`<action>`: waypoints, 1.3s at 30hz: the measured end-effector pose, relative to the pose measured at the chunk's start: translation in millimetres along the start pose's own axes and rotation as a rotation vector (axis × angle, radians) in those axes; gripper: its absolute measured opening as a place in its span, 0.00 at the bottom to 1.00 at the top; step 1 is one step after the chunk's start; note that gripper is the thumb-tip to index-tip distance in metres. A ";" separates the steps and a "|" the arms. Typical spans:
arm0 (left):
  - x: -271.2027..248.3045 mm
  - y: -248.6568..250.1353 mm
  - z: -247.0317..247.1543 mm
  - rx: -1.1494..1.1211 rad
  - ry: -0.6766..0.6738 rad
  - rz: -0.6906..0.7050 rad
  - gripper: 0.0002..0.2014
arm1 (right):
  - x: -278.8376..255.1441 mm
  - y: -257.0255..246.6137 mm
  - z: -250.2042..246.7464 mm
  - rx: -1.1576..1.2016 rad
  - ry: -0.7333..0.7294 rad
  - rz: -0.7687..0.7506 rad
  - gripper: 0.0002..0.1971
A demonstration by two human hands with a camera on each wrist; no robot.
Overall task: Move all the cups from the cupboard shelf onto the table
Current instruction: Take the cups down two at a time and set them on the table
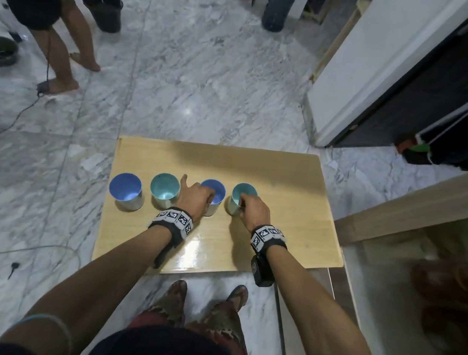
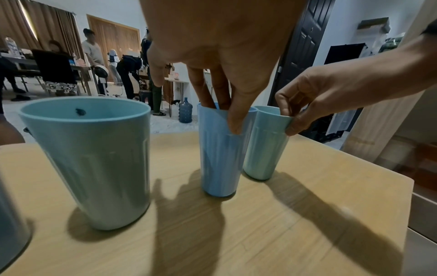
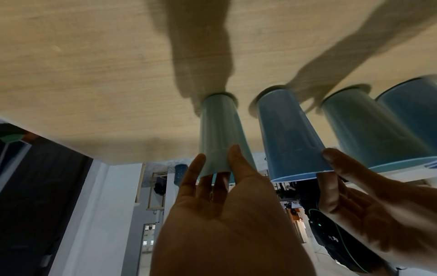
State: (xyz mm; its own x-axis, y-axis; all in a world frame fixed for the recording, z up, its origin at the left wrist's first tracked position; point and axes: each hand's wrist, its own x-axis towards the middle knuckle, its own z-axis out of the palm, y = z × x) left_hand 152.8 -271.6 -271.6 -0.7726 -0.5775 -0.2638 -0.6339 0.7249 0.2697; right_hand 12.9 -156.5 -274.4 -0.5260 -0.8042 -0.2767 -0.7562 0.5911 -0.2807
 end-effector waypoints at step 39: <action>-85.0 446.4 -344.0 -0.474 0.439 1.062 0.20 | -405.4 167.3 -446.2 -0.099 0.957 0.391 0.32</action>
State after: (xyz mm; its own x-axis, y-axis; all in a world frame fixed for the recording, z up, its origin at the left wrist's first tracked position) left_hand -76.7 -28.0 189.8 -0.7991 0.0688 0.5973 0.4326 0.7557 0.4918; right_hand -74.1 240.9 200.9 -0.7977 -0.2955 0.5257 -0.4720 0.8485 -0.2393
